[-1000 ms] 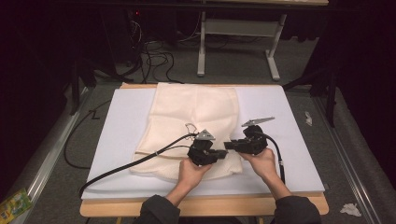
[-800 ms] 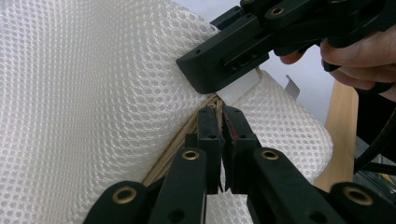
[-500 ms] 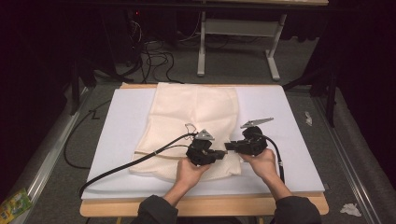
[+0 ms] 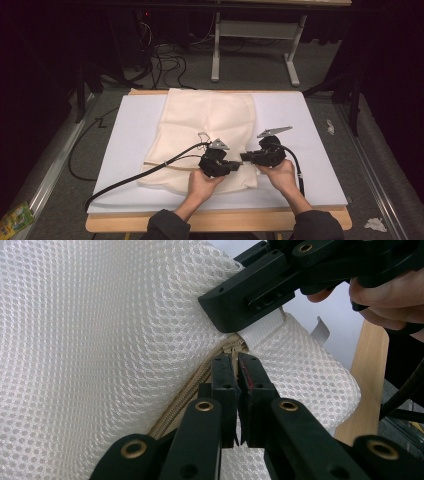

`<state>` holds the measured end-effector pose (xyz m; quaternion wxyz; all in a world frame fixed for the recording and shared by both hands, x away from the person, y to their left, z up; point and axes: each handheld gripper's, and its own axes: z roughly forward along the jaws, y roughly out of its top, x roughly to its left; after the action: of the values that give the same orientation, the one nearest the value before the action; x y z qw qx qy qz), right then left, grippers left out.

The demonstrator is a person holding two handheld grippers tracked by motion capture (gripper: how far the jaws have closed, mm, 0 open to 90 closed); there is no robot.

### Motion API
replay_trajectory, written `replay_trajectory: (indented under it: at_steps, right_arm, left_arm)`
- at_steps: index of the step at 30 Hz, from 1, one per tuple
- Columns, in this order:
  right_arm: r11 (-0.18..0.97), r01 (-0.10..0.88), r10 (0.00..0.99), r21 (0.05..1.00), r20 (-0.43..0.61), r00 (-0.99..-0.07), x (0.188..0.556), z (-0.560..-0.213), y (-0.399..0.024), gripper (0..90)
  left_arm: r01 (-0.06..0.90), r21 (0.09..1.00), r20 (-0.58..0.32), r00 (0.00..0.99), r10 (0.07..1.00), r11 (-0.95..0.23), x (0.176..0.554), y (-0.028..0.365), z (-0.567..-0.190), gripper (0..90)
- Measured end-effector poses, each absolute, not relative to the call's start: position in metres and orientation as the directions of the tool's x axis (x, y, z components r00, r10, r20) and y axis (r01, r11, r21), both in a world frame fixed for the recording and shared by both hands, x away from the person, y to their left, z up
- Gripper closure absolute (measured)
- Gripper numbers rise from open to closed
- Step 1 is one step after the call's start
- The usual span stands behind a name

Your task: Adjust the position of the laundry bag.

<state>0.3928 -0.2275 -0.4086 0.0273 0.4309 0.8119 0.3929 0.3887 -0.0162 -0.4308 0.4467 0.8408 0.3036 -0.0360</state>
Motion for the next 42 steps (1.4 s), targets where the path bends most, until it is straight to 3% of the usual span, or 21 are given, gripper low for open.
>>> replay_trajectory:
  at_steps: [42]
  right_arm:
    - [0.301,0.657,0.722,0.691,0.285,-0.63,0.389,-0.405,-0.239,86.9]
  left_arm:
    - [0.538,0.737,-0.29,0.799,0.527,-0.41,0.39,0.01,-0.428,87.4]
